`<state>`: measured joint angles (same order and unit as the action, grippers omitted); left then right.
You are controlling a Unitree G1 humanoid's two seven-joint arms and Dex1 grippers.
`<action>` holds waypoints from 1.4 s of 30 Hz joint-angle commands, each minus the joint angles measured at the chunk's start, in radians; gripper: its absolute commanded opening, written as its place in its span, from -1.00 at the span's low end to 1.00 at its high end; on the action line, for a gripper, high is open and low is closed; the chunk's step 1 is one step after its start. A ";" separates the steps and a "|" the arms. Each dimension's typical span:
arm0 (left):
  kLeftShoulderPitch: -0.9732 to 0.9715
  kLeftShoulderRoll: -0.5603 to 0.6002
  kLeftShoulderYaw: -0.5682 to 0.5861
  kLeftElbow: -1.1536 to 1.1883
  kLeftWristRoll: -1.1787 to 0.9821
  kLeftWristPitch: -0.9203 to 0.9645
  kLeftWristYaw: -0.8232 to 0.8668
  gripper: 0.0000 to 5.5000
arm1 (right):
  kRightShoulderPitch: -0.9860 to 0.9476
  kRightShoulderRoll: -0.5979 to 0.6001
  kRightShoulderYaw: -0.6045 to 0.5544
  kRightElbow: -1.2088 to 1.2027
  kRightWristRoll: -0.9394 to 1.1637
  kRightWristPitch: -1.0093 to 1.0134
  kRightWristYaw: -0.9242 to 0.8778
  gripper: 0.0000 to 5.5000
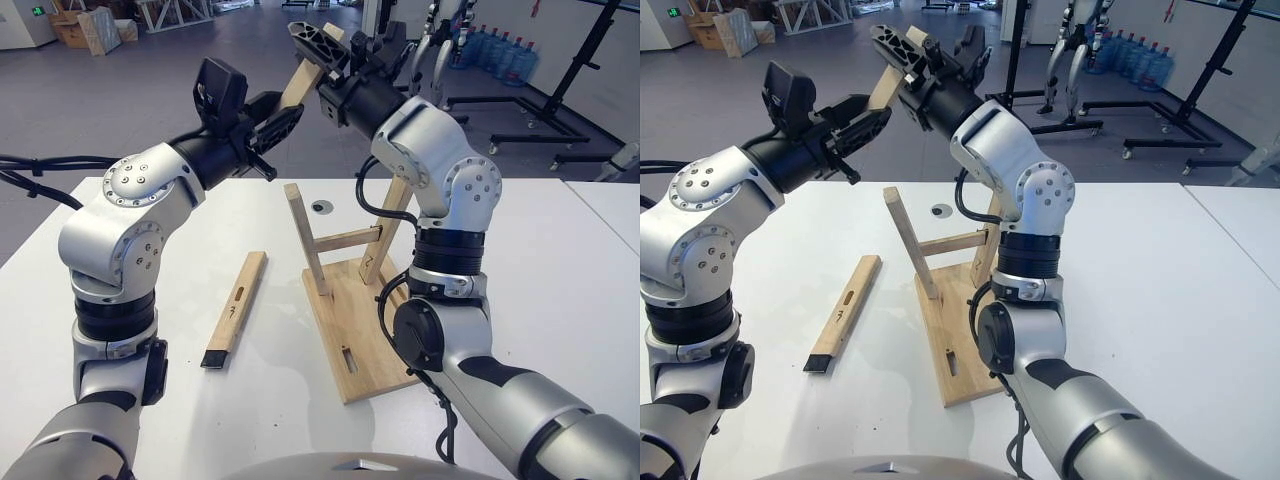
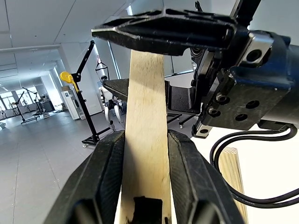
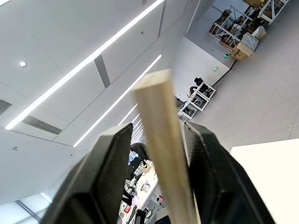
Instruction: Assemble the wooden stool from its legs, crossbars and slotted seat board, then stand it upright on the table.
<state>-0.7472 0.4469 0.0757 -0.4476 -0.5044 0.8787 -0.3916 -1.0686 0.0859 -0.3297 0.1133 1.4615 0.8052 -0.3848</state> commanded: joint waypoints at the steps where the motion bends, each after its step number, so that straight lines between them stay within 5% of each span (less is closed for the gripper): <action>1: 0.020 0.008 -0.013 -0.005 -0.001 0.010 -0.003 -0.54 | 0.010 -0.004 0.005 -0.004 0.004 -0.004 -0.003 -0.53; 8: 0.007 0.009 -0.016 -0.002 0.002 0.009 -0.004 -0.54 | 0.026 -0.012 0.021 -0.006 -0.017 0.005 0.001 -0.85; 17: 0.010 0.003 -0.006 -0.025 -0.047 0.048 -0.009 -0.54 | 0.036 -0.081 0.071 -0.030 -0.145 0.012 0.053 -0.85; 28: -0.108 -0.037 0.207 0.062 -0.081 0.007 0.160 0.00 | -0.020 -0.136 0.034 0.024 -0.222 -0.002 0.126 -0.85; 32: -0.168 -0.051 0.419 0.173 -0.124 -0.025 0.305 0.00 | -0.120 -0.355 -0.031 0.038 -0.281 0.004 0.224 -0.85; 36: -0.080 -0.047 0.486 0.188 -0.093 -0.041 0.395 0.00 | -0.124 -0.682 -0.142 -0.003 -0.298 0.096 0.288 -0.86; 39: 0.046 -0.034 0.501 0.142 -0.049 -0.057 0.425 0.00 | 0.035 -0.866 -0.251 0.006 -0.291 0.206 0.327 -0.86; 42: 0.146 -0.042 0.520 0.116 -0.034 -0.079 0.433 0.00 | 0.352 -0.850 -0.364 -0.012 -0.276 0.273 0.370 -0.86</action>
<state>-0.6518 0.4031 0.5928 -0.3150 -0.5539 0.8166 0.0371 -0.9169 -0.8105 -0.6514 0.1135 1.1789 1.0309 -0.0469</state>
